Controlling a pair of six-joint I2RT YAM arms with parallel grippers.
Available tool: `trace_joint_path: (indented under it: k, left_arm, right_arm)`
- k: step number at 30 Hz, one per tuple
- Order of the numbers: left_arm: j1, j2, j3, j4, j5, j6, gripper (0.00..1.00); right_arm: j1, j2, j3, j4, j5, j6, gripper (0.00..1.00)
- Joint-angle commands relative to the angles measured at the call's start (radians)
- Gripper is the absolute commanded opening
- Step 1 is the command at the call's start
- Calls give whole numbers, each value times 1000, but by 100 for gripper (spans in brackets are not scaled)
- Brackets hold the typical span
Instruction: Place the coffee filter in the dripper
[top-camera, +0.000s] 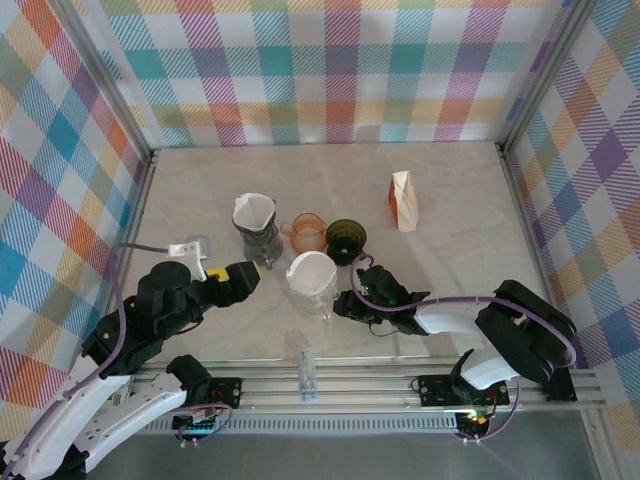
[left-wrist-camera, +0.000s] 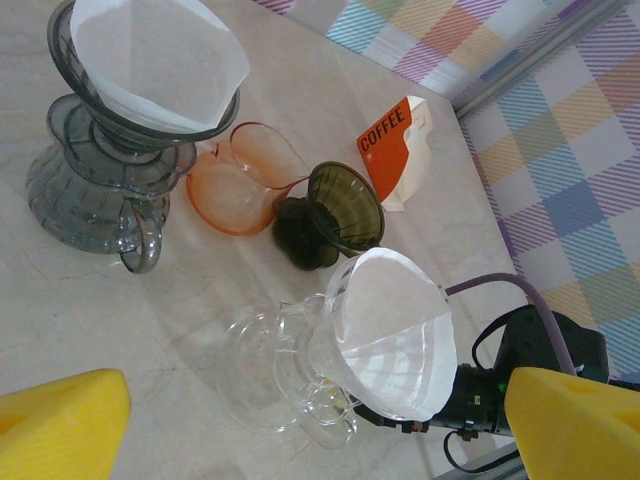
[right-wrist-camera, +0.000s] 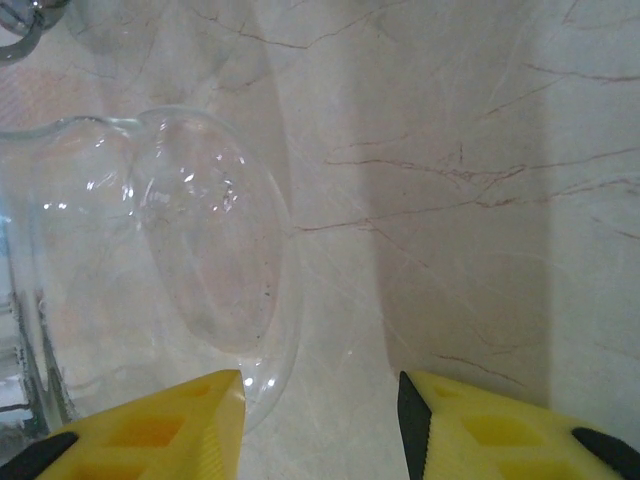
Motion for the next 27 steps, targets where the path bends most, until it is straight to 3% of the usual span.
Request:
trace_joint_path:
  k: [1,8,18,27]
  left_arm:
    - [8,-18,19,-18,-19,17,96]
    - [8,-27,17,-31,-24,20,96]
    - [10,-19,4,-10,-17,18,96]
    - [10,-11,10,-9,-14,16,96]
  right_arm:
    - [17,77,71,124,10,24,45]
    - [30,16,62,14,102,64,45]
    - [31,-279,-27,-281,222,50,43]
    - [26,-223,-61,-44,85,21,43]
